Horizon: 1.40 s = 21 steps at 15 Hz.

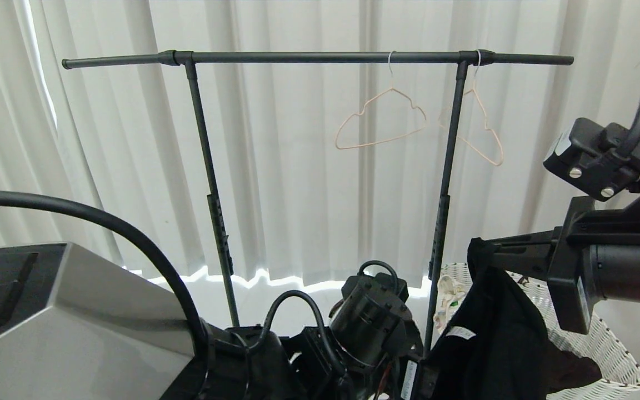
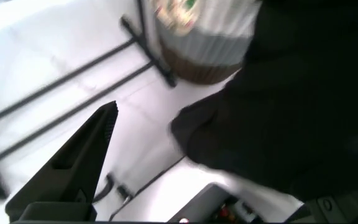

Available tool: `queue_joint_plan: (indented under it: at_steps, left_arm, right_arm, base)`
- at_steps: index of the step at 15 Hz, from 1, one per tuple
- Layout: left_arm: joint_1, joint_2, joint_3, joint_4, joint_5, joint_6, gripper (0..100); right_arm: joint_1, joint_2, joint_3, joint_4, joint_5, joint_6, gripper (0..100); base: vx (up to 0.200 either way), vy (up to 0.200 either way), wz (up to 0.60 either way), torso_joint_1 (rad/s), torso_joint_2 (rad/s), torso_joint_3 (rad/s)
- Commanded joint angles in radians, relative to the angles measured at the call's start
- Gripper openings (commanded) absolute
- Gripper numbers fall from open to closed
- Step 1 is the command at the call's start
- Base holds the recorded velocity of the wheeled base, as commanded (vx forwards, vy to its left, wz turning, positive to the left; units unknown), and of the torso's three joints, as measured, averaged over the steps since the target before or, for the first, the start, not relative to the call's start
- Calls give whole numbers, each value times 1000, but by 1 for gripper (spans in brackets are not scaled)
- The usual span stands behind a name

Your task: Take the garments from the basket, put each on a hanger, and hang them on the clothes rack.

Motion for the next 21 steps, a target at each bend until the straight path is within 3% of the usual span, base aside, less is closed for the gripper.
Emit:
queue_joint_plan:
  at_steps: [1,5,6,8,10,13,15,17,20,21]
  left_arm:
    - [2,-42,55,-2,5,-1,100]
    - [2,-58,70,-2,19,-1,100]
    - [-2,-59,71,-2,22,-1,0]
    - [-9,-59,71,-2,48,-1,0]
    - [-41,-91,120,-2,149,-2,0]
    - [-87,-254,176,0,154,-30,0]
    - [-120,-432,168,78,154,-37,0]
    - [-173,-570,122,228,152,-40,0]
    - [-187,-654,50,251,151,-37,0]
    - [-181,-691,36,307,152,-2,0]
  right_arm:
    - [1,0,4,-2,-1,-1,0]
    - [1,1,6,-2,-2,-1,0]
    - [1,1,6,-2,-2,-1,0]
    - [1,1,9,1,-5,-1,0]
    - [-6,0,34,0,-10,-1,0]
    - [-22,-19,41,-2,-28,-1,0]
    - [-45,-31,43,0,-39,-2,0]
    - [-52,-31,37,-5,-73,-5,0]
    - [-52,-39,24,-8,-79,-7,0]
    - [-50,-39,9,-12,-79,-10,0]
  base:
    - [0,0,0,0,0,0]
    - [0,0,0,0,0,0]
    - [0,0,0,0,0,0]
    - [0,0,0,0,0,0]
    - [0,0,0,0,0,0]
    - [0,0,0,0,0,0]
    - [0,0,0,0,0,0]
    - [0,0,0,0,0,0]
    - [0,0,0,0,0,0]
    - [0,0,0,0,0,0]
